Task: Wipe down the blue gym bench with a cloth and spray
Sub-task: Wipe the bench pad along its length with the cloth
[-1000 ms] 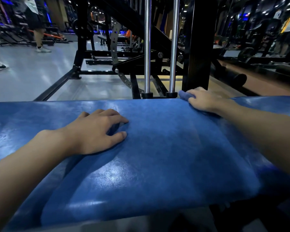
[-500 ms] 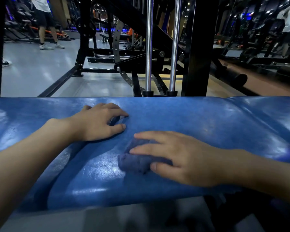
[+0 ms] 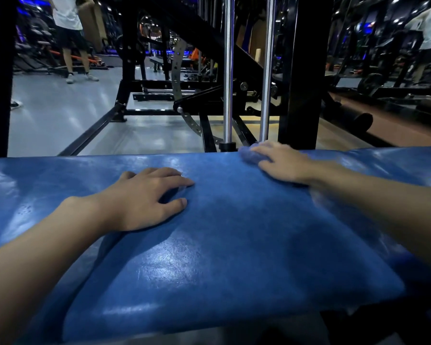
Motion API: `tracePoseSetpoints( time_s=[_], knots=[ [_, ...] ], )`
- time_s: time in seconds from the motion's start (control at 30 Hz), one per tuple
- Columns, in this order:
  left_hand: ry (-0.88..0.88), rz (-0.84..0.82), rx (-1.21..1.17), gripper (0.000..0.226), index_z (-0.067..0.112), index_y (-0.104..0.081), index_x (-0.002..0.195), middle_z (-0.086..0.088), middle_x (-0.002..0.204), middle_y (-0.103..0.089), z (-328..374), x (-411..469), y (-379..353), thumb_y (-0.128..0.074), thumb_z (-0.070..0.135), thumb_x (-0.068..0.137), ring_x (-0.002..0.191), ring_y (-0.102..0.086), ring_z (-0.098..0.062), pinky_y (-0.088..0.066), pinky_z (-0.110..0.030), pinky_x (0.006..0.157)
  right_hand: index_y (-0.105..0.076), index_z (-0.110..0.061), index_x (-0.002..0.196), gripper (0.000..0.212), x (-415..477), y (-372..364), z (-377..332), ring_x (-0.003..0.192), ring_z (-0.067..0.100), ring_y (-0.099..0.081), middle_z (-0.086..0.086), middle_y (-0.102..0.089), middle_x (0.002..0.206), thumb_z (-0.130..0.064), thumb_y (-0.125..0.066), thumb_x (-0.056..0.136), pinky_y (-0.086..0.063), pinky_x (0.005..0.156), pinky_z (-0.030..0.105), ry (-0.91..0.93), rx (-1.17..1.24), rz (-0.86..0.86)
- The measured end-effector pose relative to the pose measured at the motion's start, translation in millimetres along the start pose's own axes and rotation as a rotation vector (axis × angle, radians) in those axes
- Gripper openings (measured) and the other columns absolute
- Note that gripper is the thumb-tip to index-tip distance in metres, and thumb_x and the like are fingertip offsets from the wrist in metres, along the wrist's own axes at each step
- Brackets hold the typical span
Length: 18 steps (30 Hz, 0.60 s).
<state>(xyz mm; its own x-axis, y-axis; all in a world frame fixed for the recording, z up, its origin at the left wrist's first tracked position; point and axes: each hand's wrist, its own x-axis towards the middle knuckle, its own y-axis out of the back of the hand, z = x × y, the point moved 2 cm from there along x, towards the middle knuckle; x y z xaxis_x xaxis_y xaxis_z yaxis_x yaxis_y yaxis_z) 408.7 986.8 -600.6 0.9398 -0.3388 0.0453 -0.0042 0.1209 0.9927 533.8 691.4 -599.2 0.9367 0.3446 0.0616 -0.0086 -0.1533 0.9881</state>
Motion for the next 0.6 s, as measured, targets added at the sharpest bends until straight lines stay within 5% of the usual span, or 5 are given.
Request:
tracePoseSetpoints(
  time_s=[0.13,0.3,0.4,0.5,0.6],
  knots=[
    [0.003,0.043,-0.036,0.043,0.051,-0.041,0.136,0.029,0.144,-0.037,-4,4,3,-0.045,0.056,0.094,0.135,-0.035,-0.008,-0.028,-0.047,0.107,-0.038,-0.043,0.141,0.049,-78,-4,-71,0.138,0.018,-0.033,-0.012,-0.029,0.154,-0.033,-0.043,0.093,-0.027,0.113,0.036,0.368,0.047,0.005],
    [0.020,0.057,-0.096,0.039,0.045,-0.049,0.132,0.020,0.132,-0.054,-3,3,7,-0.048,0.048,0.094,0.125,-0.048,-0.012,-0.035,-0.049,0.108,-0.046,-0.037,0.139,0.049,-164,-2,-134,0.139,0.016,-0.031,-0.006,-0.034,0.154,-0.033,-0.048,0.090,-0.020,0.116,0.036,0.702,0.084,0.017],
    [-0.035,0.141,-0.176,0.038,0.038,-0.053,0.132,0.012,0.133,-0.058,11,-2,18,-0.051,0.039,0.095,0.125,-0.052,-0.014,-0.036,-0.042,0.109,-0.036,-0.046,0.142,0.050,-165,14,-125,0.142,0.000,-0.022,-0.018,-0.031,0.154,-0.047,-0.046,0.093,-0.006,0.119,0.038,0.599,0.220,-0.079],
    [-0.224,0.195,-0.230,0.041,0.035,-0.056,0.131,0.015,0.134,-0.057,51,-12,35,-0.046,0.047,0.093,0.124,-0.052,-0.007,-0.035,-0.026,0.108,-0.046,-0.044,0.132,0.034,-154,33,-77,0.131,-0.003,-0.040,-0.019,-0.050,0.139,-0.040,-0.046,0.099,-0.024,0.117,0.031,0.275,0.575,0.083],
    [-0.463,0.066,-0.197,0.052,0.037,-0.053,0.134,0.014,0.134,-0.054,105,-26,34,-0.051,0.059,0.087,0.123,-0.051,-0.005,-0.037,-0.026,0.107,-0.054,-0.025,0.132,0.033,-153,24,-22,0.129,0.010,-0.046,-0.008,-0.054,0.136,-0.025,-0.046,0.100,-0.031,0.112,0.033,0.012,0.391,0.207]
  ],
)
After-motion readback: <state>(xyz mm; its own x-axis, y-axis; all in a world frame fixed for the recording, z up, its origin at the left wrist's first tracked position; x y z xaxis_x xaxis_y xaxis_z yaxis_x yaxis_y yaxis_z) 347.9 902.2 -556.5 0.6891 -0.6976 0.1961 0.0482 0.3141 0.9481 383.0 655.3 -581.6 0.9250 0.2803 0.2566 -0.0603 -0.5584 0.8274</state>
